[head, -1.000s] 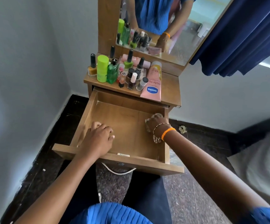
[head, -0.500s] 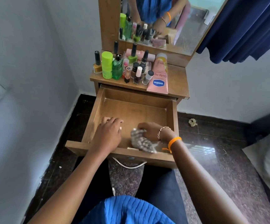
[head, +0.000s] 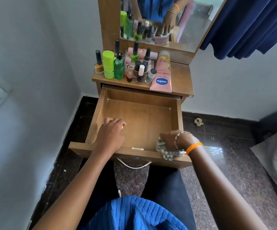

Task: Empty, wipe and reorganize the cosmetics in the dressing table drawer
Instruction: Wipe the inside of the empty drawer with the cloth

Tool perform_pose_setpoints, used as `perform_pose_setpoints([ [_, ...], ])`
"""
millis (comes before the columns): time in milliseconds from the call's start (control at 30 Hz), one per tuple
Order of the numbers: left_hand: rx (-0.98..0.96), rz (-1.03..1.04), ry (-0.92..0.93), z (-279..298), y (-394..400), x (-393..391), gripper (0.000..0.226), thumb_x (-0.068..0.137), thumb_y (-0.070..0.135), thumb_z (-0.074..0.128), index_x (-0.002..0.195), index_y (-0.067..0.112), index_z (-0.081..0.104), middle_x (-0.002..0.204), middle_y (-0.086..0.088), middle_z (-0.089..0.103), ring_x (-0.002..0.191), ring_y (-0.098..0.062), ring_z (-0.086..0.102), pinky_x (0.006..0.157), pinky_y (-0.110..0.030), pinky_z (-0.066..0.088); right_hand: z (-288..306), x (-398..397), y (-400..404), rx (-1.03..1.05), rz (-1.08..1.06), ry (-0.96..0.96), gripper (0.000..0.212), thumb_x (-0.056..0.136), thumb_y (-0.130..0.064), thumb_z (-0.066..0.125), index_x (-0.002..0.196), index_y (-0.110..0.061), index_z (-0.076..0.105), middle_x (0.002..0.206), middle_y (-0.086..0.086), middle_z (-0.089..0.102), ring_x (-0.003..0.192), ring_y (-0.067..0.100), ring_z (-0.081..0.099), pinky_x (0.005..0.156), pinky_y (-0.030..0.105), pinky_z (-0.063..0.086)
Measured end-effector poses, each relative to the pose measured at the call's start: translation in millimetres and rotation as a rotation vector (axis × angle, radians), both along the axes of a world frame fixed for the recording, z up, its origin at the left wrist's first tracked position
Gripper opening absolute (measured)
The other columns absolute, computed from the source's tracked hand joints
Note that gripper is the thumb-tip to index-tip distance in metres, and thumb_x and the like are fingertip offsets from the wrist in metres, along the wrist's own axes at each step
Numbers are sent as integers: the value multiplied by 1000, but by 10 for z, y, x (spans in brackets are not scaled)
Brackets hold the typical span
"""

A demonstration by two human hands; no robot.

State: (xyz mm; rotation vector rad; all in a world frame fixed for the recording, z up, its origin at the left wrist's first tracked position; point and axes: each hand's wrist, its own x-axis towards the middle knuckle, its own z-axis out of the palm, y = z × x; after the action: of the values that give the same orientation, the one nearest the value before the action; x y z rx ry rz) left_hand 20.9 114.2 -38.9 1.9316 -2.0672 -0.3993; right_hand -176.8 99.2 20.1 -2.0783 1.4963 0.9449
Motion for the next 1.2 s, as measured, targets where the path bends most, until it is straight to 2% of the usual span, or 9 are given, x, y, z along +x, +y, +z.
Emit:
perform_pose_setpoints([
  [200, -290, 204, 294, 74, 50, 190, 46, 77, -10, 40, 107, 15, 65, 107, -2, 64, 96, -24, 55, 79, -40, 46, -114, 813, -322, -118, -87, -487, 34, 93, -12, 45, 126, -5, 45, 128, 20, 54, 114, 33, 53, 87, 34, 43],
  [267, -344, 322, 264, 105, 119, 359, 43, 77, -7, 42, 106, 14, 66, 106, -6, 65, 94, -29, 55, 78, -39, 43, -108, 1078, -363, -152, -70, -580, 35, 94, -14, 45, 127, -6, 46, 130, 18, 53, 117, 33, 52, 89, 33, 42],
  [500, -37, 424, 24, 39, 151, 765, 46, 81, -5, 43, 116, 21, 60, 122, -5, 57, 118, -32, 42, 101, -43, 31, -310, 1269, -205, 43, 79, -648, 31, 93, -13, 49, 122, -3, 53, 126, 18, 56, 115, 28, 53, 90, 30, 39],
  [633, -2, 367, 30, 46, 124, 732, 43, 84, -1, 43, 118, 20, 58, 117, 0, 62, 114, -28, 45, 94, -40, 37, -258, 891, -323, 121, 82, -525, 27, 91, -15, 53, 117, -9, 59, 122, 15, 59, 96, 19, 53, 82, 25, 40],
  [700, -3, 366, 45, 51, 124, 730, 41, 85, 1, 42, 118, 19, 58, 113, 0, 64, 110, -28, 47, 89, -39, 39, -262, 988, -338, 91, 125, -493, 30, 90, -18, 54, 120, -11, 58, 126, 13, 58, 105, 24, 56, 89, 30, 44],
  [767, -4, 368, 61, 49, 126, 727, 38, 86, 5, 44, 118, 18, 58, 112, 0, 64, 108, -27, 46, 84, -37, 40, -312, 1236, -282, 30, 112, -560, 34, 91, -19, 53, 123, -8, 54, 129, 14, 56, 116, 29, 53, 94, 32, 41],
  [900, 10, 364, 67, 24, 118, 735, 31, 89, 13, 50, 118, 19, 58, 113, 0, 64, 108, -25, 46, 80, -35, 40, -383, 1480, -172, -2, -41, -783, 28, 89, -17, 56, 116, -8, 58, 120, 15, 60, 112, 29, 54, 90, 31, 42],
  [1067, 70, 285, -93, 67, 21, 683, 51, 86, 5, 50, 135, 16, 41, 135, -4, 49, 119, -28, 44, 96, -38, 38, -330, 892, -477, 94, 13, -511, 26, 87, -11, 58, 113, -6, 62, 118, 16, 63, 94, 18, 55, 85, 32, 46],
  [1200, 72, 277, -78, 125, -113, 526, 58, 90, 7, 47, 143, 11, 25, 142, -11, 37, 127, -31, 39, 102, -41, 37, -211, 416, -664, -378, -333, -199, 35, 88, -13, 51, 123, -15, 56, 126, 15, 59, 114, 33, 57, 92, 38, 47],
])
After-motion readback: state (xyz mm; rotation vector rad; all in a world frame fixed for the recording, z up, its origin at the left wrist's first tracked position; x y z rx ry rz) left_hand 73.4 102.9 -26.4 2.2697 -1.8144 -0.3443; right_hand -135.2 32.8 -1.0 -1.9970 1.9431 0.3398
